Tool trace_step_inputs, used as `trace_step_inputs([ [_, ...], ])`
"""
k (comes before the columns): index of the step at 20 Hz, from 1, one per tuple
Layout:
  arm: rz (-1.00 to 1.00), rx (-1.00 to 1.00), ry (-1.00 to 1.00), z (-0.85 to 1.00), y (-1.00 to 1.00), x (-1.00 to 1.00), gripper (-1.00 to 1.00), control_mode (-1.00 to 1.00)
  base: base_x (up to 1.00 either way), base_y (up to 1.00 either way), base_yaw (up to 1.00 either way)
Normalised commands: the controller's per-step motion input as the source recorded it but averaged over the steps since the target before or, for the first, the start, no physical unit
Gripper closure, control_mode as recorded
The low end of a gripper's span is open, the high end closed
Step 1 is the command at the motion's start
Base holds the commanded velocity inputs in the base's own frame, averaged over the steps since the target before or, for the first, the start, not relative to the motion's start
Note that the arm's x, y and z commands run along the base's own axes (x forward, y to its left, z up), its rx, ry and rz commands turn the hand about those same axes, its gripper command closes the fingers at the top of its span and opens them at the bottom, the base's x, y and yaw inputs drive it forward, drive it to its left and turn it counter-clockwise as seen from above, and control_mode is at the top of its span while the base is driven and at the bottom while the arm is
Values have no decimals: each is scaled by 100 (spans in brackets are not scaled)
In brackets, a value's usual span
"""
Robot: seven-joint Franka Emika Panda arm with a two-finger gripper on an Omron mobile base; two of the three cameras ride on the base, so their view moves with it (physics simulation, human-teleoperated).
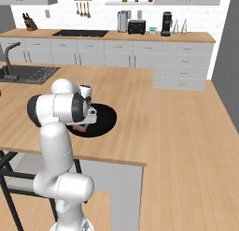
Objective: Place one bun and one sausage from the bowl on each plate.
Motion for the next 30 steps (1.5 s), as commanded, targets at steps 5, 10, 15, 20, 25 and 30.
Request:
trace_step_inputs([
  [5, -1, 0, -5, 20, -2, 0, 100, -100, 0, 0, 0],
  [10, -19, 0, -1, 92, 0, -35, 100, -100, 0, 0, 0],
  [15, -30, 0, 0, 77, -18, -43, 100, -100, 0, 0, 0],
  [20, -37, -10, -3, 34, -1, -59, 100, -100, 0, 0, 0],
  [25, -37, -19, -9, 13, -3, -53, 100, -100, 0, 0, 0],
  [30, -25, -13, -1, 46, -24, -36, 100, -100, 0, 0, 0],
])
